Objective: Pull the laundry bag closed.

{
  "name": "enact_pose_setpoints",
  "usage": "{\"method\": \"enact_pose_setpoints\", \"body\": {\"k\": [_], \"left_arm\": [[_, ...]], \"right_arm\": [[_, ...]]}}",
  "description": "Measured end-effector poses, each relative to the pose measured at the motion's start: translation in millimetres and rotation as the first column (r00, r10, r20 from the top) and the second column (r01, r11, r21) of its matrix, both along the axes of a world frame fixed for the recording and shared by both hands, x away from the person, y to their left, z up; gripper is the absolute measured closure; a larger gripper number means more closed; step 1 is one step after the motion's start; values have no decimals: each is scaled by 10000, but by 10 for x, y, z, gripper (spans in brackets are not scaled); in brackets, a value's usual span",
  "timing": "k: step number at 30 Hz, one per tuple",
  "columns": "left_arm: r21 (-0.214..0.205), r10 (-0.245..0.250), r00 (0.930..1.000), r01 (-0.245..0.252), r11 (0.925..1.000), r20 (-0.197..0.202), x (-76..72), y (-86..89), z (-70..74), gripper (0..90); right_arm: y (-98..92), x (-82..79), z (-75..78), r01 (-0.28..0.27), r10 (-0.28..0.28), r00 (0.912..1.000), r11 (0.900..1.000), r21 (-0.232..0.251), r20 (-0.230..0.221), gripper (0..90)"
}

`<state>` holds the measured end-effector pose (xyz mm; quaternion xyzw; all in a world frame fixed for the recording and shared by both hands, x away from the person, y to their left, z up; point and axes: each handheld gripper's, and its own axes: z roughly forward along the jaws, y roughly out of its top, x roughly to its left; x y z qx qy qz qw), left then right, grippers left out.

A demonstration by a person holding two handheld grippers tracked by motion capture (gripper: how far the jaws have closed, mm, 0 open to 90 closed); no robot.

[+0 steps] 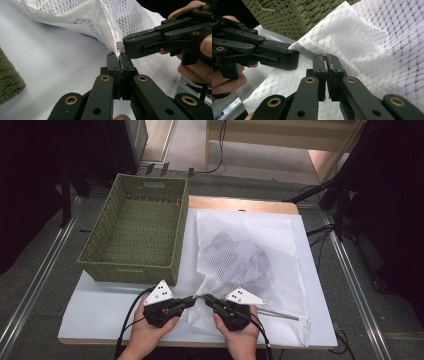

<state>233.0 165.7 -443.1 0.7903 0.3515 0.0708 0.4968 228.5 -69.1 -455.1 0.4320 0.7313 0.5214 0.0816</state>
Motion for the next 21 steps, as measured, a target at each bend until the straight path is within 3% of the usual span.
{"method": "enact_pose_setpoints", "body": {"k": [4,11,16,21], "left_arm": [[129,161,9999,-162,9998,62,-4,15,-3,896],[-96,548,9985,-548,9985,-42,31,129,12,895],[73,488,9988,-488,9988,9,14,111,-2,894],[198,466,9989,-466,9987,3,-5,103,-17,894]], "right_arm": [[-20,-19,-1,-69,69,10000,10000,25,-61,882],[-254,-48,-11,473,-473,9989,9989,-45,-18,882],[-385,-92,40,506,-507,9987,9987,115,55,882],[-403,-109,42,424,-423,9991,9991,-70,51,882]]}}
